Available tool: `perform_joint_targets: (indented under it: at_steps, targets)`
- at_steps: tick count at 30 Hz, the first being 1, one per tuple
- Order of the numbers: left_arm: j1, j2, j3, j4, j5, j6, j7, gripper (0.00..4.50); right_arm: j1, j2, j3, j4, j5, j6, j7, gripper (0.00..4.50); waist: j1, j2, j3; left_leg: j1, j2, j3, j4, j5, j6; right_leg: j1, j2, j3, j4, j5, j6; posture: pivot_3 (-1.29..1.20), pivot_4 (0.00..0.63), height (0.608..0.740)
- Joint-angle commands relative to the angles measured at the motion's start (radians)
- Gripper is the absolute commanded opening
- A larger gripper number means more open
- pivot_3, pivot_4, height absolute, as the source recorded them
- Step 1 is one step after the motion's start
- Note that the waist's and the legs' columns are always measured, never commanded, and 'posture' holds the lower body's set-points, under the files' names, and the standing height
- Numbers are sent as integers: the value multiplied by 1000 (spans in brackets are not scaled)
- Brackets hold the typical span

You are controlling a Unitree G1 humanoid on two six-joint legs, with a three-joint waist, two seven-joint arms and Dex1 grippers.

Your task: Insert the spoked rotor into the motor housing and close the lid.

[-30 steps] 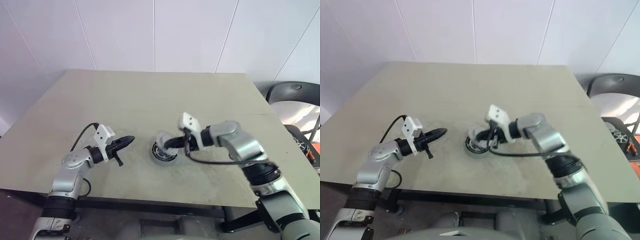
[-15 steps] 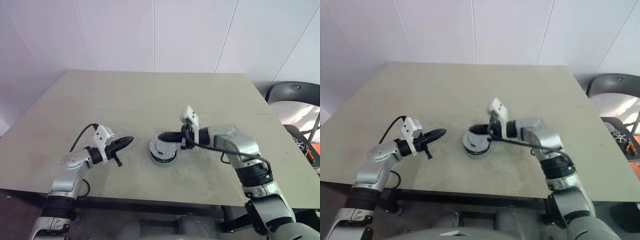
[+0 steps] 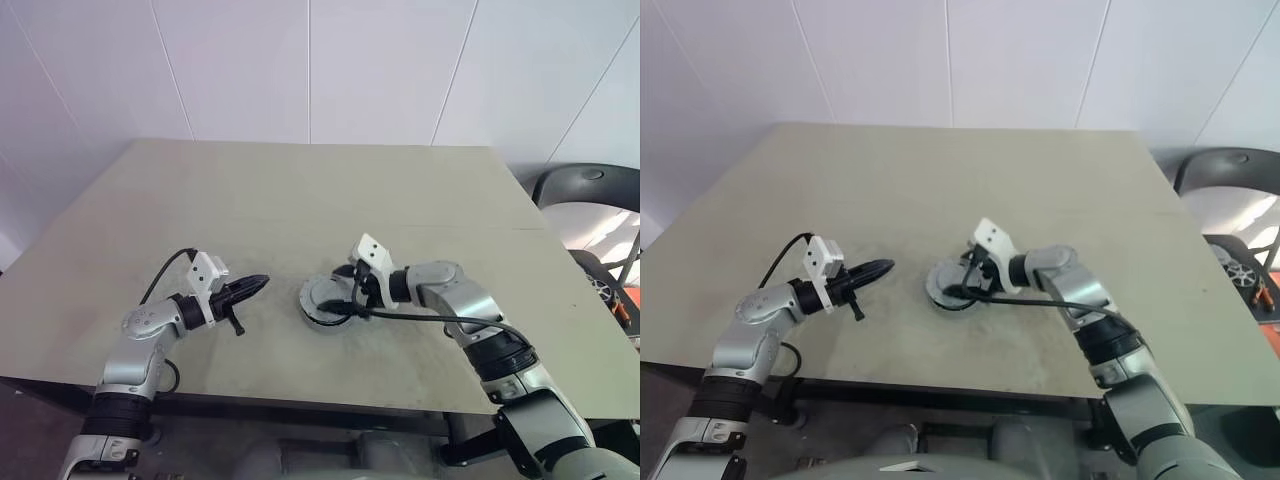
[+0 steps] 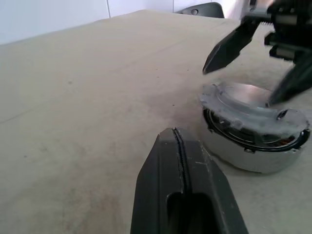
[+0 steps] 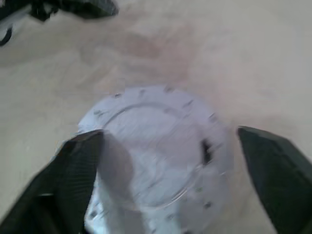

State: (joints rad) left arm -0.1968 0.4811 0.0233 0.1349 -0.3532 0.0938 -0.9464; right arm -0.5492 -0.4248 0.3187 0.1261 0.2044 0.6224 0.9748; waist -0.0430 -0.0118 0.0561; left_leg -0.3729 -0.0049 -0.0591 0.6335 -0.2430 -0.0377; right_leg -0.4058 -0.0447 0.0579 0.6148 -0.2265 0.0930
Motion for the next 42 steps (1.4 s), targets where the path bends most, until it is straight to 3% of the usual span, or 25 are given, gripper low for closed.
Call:
perform_joint_targets:
  at_steps: [1, 6, 11, 20, 24, 27, 36, 42]
  targets:
    - [-5, 8, 20, -38, -13, -6, -2, 0, 10, -33, 26, -49, 10, 27, 54, 4472, 0, 0, 0, 0, 0, 0, 0, 0, 0, 0, 0, 0, 0, 0, 0, 0, 0, 740]
    - [-7, 6, 19, -36, -12, -8, 2, 0, 9, -4, 31, 28, -66, -44, -40, 4472, -2, -1, -1, 2, 0, 0, 1, 0, 0, 1, 0, 0, 0, 0, 0, 0, 0, 740]
    - [-5, 7, 19, -37, -10, -7, 6, 0, 15, 4, 23, 21, -62, -51, -39, 4472, -1, -1, -1, 2, 0, 0, 1, 0, 0, 2, 0, 0, 0, 0, 0, 0, 0, 740]
    - [-3, 10, 19, -40, -7, -6, 13, 0, -5, 5, -57, -46, 69, 35, 37, 4472, -1, -1, -1, 1, 0, 0, 1, 0, 0, 1, 0, 0, 0, 0, 0, 0, 0, 740]
    - [-1, 9, 19, -42, -7, -7, 17, 0, -4, 0, -39, -31, 47, 26, 27, 3562, -1, -1, -1, 1, 0, 0, 0, 0, 0, 1, 0, 0, 0, 0, 0, 0, 0, 740]
    - [1, 10, 19, -43, -7, -6, 19, 0, -5, 1, -34, -26, 32, 19, 15, 2526, -1, -1, -1, 1, 0, 0, 0, 0, 0, 1, 0, 0, 0, 0, 0, 0, 0, 740]
    - [1, 13, 18, -45, -5, -5, 21, 0, 2, -2, -40, -52, 34, -2, 33, 2526, -1, -1, -1, 1, 0, 0, 0, 0, 0, 1, 0, 0, 0, 0, 0, 0, 0, 740]
    - [-3, 11, 16, -43, -2, -4, 25, 0, 6, -42, -2, -103, 13, -5, 67, 4426, -1, -1, -1, 1, 0, 0, 0, 0, 0, 0, 0, 0, 0, 0, 0, 0, 0, 740]
